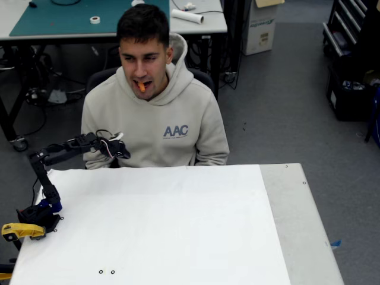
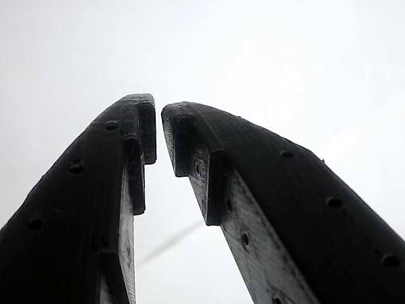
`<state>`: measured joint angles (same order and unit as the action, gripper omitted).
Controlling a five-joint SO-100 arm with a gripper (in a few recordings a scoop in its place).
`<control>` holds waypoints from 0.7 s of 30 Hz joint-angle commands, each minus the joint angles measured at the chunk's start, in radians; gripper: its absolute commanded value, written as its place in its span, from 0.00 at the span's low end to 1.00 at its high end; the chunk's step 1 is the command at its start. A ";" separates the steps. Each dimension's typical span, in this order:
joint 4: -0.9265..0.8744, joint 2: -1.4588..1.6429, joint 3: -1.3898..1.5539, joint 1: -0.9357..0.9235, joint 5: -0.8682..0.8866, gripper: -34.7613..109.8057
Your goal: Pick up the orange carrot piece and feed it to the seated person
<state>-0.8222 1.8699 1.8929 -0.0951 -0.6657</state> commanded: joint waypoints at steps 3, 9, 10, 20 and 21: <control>0.002 0.376 0.305 0.089 0.002 0.22; 0.002 0.707 0.558 0.167 0.003 0.22; 0.002 0.759 0.592 0.179 0.012 0.22; -0.011 1.266 0.818 0.281 0.509 0.22; -0.012 1.302 0.830 0.291 0.557 0.22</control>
<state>-0.8222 3.0250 2.7121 0.1703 -0.2240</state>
